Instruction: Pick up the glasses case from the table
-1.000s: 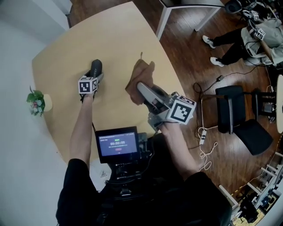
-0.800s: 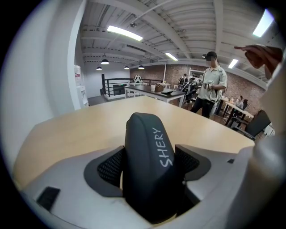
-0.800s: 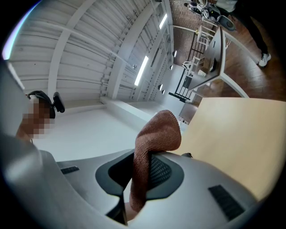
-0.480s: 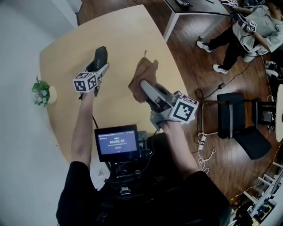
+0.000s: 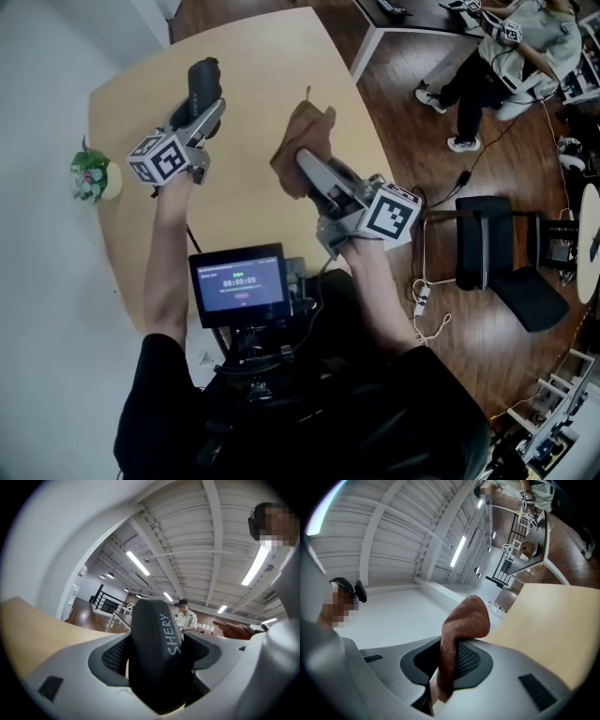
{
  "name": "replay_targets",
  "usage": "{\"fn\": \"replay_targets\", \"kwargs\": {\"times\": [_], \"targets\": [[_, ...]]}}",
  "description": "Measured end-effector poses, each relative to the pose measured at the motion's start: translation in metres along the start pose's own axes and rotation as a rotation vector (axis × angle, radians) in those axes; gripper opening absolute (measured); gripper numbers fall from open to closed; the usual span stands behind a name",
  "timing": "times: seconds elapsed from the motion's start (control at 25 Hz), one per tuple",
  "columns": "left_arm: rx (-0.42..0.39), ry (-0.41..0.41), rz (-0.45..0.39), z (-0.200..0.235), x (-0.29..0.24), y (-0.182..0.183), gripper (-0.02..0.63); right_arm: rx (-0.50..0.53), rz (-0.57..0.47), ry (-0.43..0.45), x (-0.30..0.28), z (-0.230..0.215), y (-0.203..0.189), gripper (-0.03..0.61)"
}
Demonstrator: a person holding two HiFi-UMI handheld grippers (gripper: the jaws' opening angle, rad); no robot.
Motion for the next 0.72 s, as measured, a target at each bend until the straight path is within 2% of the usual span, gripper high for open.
{"fn": "replay_targets", "kwargs": {"times": [0.24, 0.36, 0.72], "targets": [[0.073, -0.123, -0.171, -0.026, 0.009, 0.037, 0.370, 0.022, -0.010, 0.012, 0.000, 0.006, 0.004, 0.060], [0.136, -0.196, -0.253, -0.038, 0.017, 0.047, 0.370, 0.041, -0.016, 0.001, 0.004, 0.005, 0.005, 0.060], [0.260, -0.525, -0.554, -0.084, 0.043, 0.107, 0.368, 0.064, -0.034, 0.038, 0.004, 0.020, 0.013, 0.060]]}}
Point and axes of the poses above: the fingertips, and each gripper's own axes: x backward along the fingers, z to its left, y out of its top, the point moved 3 cm from there along x, backward along the fingers, and after that the axes turned 2 degrees about -y, right-handed, at the moved point
